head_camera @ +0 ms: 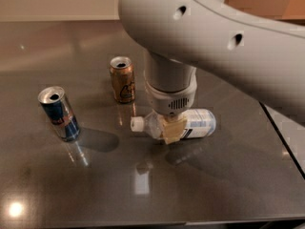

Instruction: Knock blue plastic bottle over

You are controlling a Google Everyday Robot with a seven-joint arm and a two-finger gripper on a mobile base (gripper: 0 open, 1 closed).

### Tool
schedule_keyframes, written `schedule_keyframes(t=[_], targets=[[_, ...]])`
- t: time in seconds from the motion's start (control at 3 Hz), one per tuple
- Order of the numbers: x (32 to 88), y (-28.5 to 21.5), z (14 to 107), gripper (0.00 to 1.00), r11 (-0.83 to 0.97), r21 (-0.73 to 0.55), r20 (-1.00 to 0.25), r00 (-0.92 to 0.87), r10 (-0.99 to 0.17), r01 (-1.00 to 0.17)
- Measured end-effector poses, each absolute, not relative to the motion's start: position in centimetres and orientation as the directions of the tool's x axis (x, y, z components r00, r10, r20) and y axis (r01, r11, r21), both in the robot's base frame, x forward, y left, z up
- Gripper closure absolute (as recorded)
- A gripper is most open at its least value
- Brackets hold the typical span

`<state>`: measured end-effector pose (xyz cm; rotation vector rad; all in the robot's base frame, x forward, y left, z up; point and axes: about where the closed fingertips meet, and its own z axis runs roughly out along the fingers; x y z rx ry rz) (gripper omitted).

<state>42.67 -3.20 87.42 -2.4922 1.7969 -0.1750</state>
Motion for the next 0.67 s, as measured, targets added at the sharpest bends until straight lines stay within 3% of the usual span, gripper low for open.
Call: schedule_keyframes(t=[0.33, 0.67], targets=[[42.63, -3.07, 86.69, 0.04, -0.326, -0.113, 0.055, 0.322, -0.945, -0.939], [42.55, -3.18, 86.07, 0.00, -0.328, -0.108, 0.050, 0.324, -0.945, -0.939]])
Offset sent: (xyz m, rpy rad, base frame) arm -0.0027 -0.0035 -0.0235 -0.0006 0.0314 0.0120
